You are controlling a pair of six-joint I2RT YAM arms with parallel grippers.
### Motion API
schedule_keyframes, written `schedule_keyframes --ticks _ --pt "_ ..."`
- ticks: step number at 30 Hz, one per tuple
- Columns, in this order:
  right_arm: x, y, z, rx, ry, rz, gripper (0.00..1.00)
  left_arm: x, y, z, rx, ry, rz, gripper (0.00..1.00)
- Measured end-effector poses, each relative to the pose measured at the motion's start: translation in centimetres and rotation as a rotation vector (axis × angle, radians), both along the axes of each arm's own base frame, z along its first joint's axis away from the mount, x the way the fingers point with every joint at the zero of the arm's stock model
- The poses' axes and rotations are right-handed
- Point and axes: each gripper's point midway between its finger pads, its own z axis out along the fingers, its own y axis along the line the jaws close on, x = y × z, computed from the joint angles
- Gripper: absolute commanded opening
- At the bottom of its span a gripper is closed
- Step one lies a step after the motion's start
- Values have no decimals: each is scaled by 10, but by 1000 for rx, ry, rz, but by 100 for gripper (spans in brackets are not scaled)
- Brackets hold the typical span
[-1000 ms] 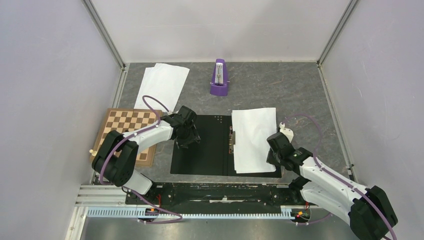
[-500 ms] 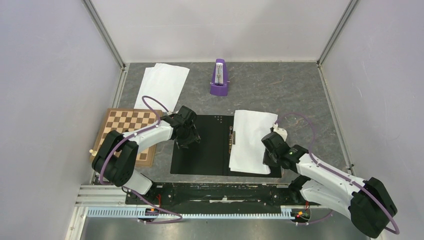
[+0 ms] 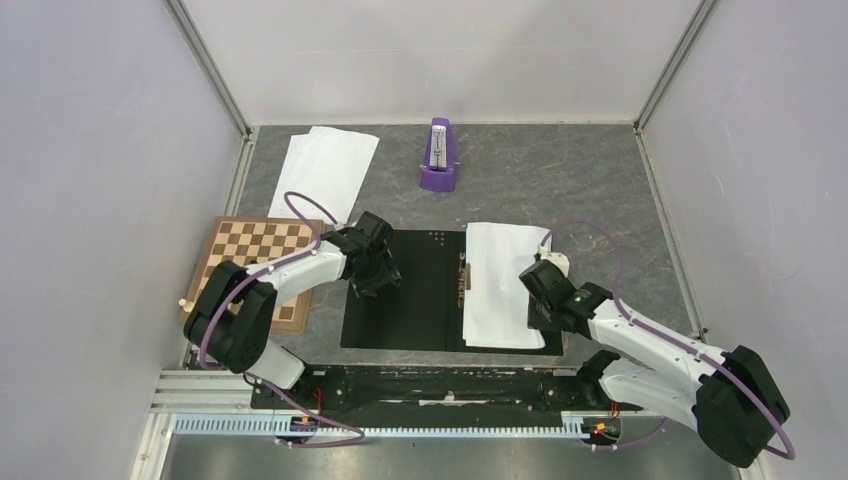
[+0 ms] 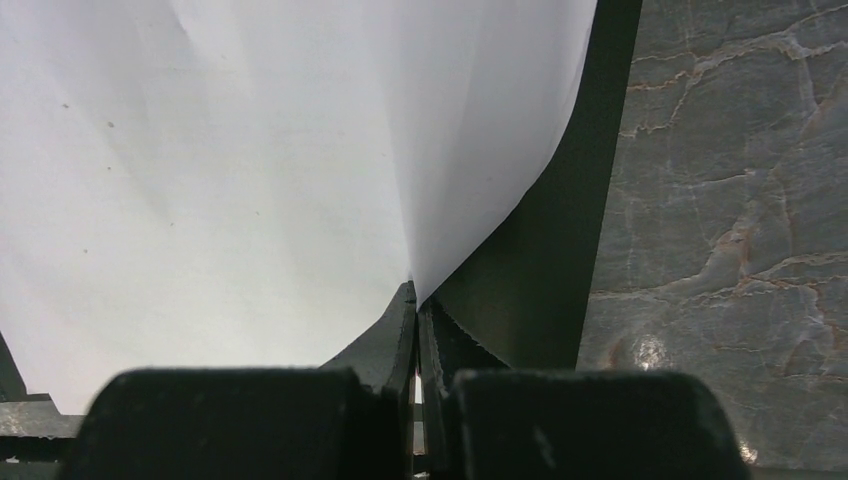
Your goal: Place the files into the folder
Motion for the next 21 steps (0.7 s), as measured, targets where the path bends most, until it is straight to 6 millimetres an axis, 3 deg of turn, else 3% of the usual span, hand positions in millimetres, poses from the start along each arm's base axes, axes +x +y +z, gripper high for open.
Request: schedule_keyframes --ticks 9,19,21 --pt "-4 -6 1 -34 16 25 0 0 0 0 0 0 0 66" --pt "-10 1 5 -44 14 65 0 0 0 0 0 0 0 66" --pt "-11 2 5 -46 13 64 10 0 0 0 0 0 1 66"
